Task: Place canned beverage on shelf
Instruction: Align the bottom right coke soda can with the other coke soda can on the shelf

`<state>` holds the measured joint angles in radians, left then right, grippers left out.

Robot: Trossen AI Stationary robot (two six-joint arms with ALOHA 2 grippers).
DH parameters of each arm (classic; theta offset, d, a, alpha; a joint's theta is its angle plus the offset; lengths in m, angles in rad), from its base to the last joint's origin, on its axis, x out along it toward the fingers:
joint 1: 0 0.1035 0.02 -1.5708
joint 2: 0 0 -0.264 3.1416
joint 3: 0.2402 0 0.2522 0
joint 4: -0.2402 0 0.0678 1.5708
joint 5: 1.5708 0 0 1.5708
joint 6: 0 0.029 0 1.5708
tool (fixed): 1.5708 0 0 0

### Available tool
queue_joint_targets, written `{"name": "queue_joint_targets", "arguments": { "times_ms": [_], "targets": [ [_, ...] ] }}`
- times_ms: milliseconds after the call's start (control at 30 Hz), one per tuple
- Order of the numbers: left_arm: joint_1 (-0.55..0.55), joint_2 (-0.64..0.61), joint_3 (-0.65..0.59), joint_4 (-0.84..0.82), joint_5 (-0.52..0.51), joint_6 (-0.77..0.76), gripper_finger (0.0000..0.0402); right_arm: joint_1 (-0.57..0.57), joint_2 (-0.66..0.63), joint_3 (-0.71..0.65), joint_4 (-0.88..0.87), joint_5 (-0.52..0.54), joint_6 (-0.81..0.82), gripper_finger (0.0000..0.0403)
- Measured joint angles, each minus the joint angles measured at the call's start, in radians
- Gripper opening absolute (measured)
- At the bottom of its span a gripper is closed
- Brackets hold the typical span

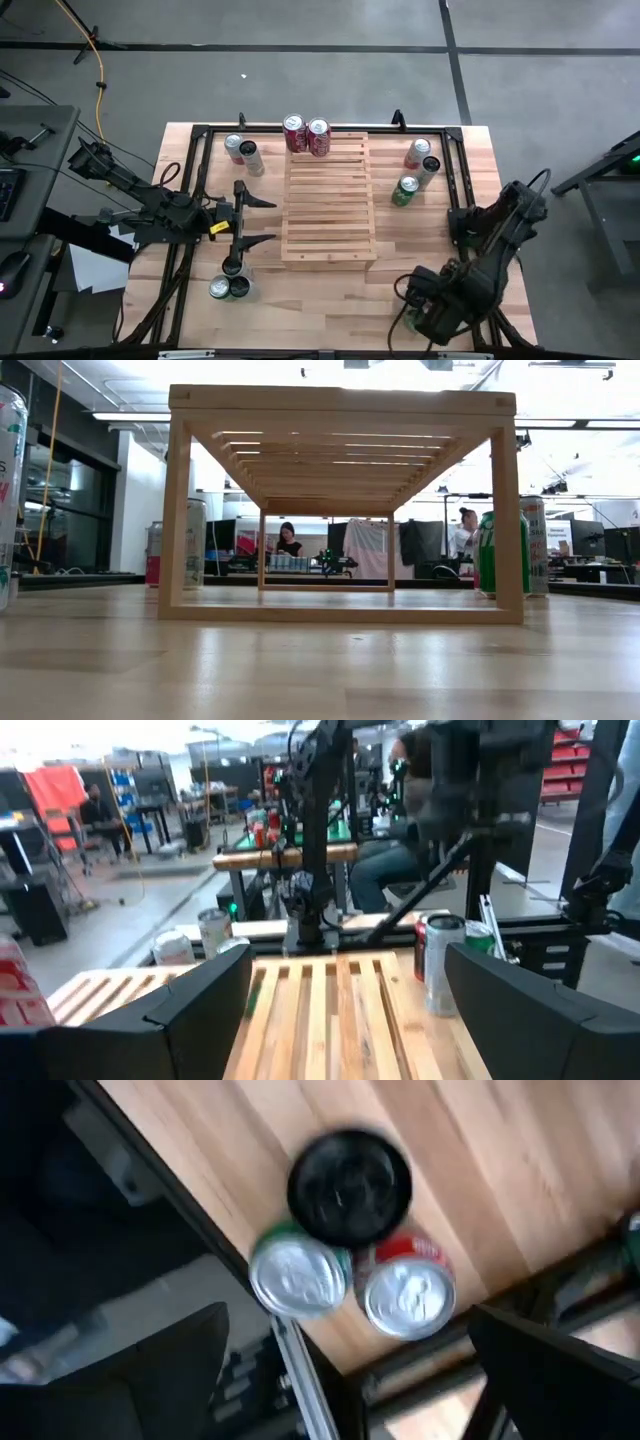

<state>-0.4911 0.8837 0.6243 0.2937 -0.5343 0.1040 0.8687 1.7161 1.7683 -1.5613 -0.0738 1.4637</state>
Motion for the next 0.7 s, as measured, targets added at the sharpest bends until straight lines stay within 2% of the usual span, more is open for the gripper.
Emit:
{"name": "queue_joint_targets", "arguments": {
  "times_ms": [200, 300, 433, 700],
  "targets": [
    [0.000, 0.000, 0.000, 0.075, 0.000, 0.112, 0.0323, -0.011, -0.006, -0.147, -0.007, -0.317, 0.029, 0.0397],
    [0.000, 0.000, 0.000, 0.073, 0.000, 0.138, 0.0323, -0.004, -0.006, -0.210, -0.012, -0.407, 0.029, 0.0397],
    [0.000, 0.000, 0.000, 0.077, 0.000, 0.170, 0.0323, -0.003, -0.006, -0.245, -0.011, -0.431, 0.020, 0.0397],
    [-0.001, 0.000, 0.000, 0.078, 0.000, 0.153, 0.0323, -0.004, -0.007, -0.246, -0.010, -0.373, -0.027, 0.0397]
  ]
}}
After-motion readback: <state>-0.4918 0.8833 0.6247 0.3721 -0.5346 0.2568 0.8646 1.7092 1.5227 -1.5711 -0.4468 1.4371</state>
